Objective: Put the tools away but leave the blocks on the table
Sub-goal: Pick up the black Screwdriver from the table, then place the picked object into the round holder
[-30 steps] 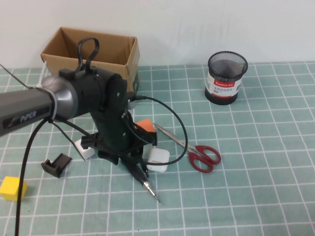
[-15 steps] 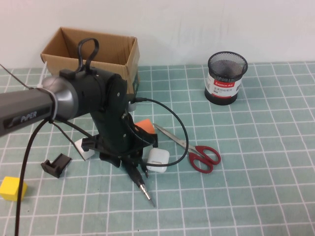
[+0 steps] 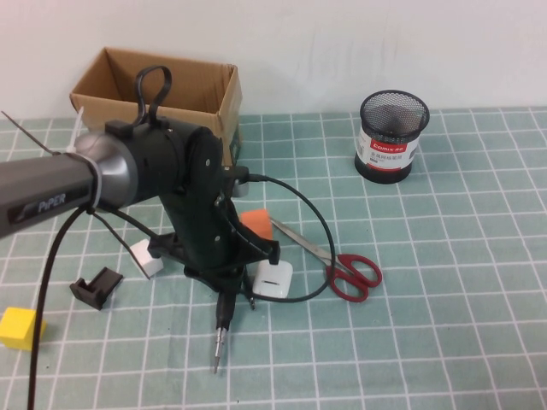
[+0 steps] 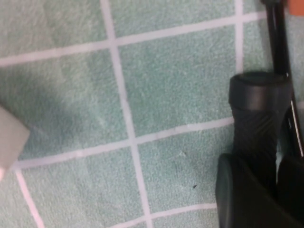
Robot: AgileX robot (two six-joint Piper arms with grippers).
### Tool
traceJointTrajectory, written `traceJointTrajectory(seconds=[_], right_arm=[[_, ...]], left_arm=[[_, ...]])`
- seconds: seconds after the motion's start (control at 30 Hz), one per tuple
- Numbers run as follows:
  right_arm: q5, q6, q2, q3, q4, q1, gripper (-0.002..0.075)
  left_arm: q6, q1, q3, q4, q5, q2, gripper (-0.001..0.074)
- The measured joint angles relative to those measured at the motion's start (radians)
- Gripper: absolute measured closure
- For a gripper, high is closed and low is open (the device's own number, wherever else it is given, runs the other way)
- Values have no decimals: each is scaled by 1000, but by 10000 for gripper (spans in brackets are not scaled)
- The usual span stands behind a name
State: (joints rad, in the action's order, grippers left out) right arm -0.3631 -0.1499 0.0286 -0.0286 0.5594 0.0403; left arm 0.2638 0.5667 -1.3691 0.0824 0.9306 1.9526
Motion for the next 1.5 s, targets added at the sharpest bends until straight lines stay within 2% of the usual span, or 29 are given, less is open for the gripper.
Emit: traceJointTrajectory(seconds=[0.53, 1.2, 1.33, 1.5], right_arm=[[0, 0, 0, 0, 0, 0, 734], [0, 0, 0, 0, 0, 0, 734], [0, 0, 0, 0, 0, 0, 734], [0, 0, 0, 0, 0, 0, 734]], left_arm=[[-195, 0, 1, -2, -9, -15, 610], [-332, 0, 8, -27, 52, -464, 611], [-428, 0, 10, 35, -10, -490, 611], [-671, 0, 10, 256, -120, -494, 611]])
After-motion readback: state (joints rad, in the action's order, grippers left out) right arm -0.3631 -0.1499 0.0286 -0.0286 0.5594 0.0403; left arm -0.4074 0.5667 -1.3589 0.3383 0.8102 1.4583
